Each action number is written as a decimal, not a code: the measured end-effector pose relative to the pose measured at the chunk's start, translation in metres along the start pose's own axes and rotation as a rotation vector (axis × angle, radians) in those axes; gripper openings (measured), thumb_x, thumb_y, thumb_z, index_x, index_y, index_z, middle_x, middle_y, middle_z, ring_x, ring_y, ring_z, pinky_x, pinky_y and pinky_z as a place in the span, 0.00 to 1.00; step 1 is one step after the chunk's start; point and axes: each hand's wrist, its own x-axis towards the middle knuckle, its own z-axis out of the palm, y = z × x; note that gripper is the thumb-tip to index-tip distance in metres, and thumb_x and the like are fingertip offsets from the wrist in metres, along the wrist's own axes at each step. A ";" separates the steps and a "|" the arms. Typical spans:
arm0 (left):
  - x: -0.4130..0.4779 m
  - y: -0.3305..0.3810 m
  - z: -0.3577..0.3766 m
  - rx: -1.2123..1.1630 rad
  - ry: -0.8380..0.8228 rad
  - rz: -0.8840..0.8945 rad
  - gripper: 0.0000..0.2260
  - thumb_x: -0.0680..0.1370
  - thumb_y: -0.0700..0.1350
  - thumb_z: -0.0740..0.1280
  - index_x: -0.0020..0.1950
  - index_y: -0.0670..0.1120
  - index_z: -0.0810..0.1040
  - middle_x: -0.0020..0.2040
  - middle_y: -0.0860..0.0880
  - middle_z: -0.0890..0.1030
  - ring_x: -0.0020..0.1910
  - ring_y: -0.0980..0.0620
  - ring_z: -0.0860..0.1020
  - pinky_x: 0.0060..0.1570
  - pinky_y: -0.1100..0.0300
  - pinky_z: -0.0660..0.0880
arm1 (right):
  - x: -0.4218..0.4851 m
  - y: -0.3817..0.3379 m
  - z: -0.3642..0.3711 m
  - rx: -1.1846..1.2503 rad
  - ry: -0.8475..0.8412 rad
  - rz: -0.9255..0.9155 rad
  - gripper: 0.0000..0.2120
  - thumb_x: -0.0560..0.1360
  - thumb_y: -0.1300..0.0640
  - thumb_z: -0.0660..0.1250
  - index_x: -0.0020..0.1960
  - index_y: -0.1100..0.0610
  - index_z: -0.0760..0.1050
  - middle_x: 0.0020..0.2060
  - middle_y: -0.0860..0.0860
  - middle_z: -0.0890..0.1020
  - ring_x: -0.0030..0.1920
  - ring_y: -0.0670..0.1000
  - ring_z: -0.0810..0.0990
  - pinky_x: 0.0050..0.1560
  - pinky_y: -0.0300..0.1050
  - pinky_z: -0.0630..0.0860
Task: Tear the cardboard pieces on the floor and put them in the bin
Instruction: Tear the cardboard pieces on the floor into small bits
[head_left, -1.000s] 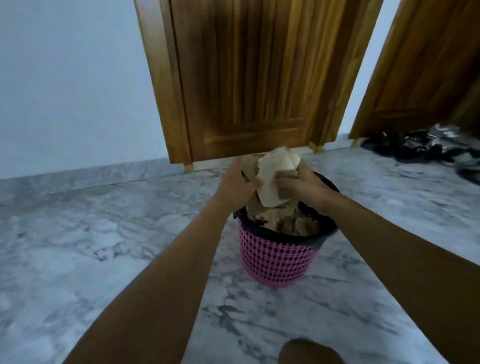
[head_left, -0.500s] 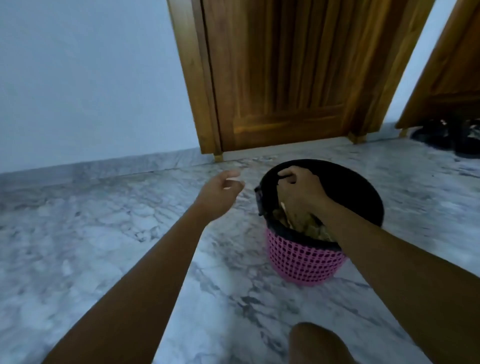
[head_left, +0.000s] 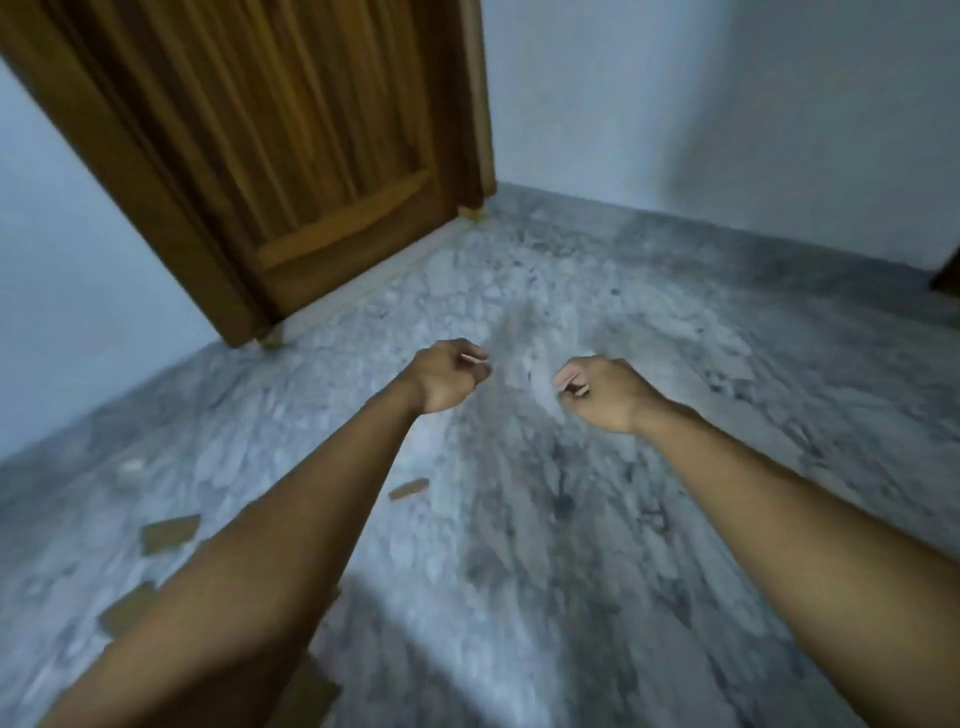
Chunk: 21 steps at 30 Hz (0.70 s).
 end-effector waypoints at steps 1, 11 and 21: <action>-0.009 -0.031 -0.023 0.002 0.019 -0.038 0.14 0.80 0.53 0.66 0.64 0.52 0.78 0.59 0.53 0.80 0.55 0.54 0.78 0.48 0.66 0.71 | 0.012 -0.022 0.028 -0.018 -0.050 -0.015 0.08 0.76 0.49 0.70 0.55 0.46 0.78 0.55 0.49 0.82 0.55 0.52 0.81 0.60 0.48 0.78; -0.085 -0.273 -0.125 -0.039 0.144 -0.378 0.12 0.79 0.52 0.67 0.60 0.49 0.80 0.54 0.51 0.81 0.54 0.51 0.78 0.50 0.62 0.71 | 0.085 -0.152 0.223 -0.303 -0.373 -0.105 0.21 0.75 0.48 0.70 0.67 0.47 0.74 0.63 0.53 0.78 0.59 0.55 0.78 0.58 0.49 0.77; -0.139 -0.425 -0.034 -0.062 0.244 -0.724 0.16 0.74 0.49 0.72 0.60 0.47 0.80 0.57 0.47 0.81 0.57 0.48 0.79 0.53 0.59 0.74 | 0.139 -0.123 0.393 -0.681 -0.477 -0.197 0.25 0.79 0.56 0.60 0.75 0.51 0.61 0.72 0.56 0.62 0.70 0.63 0.64 0.65 0.59 0.69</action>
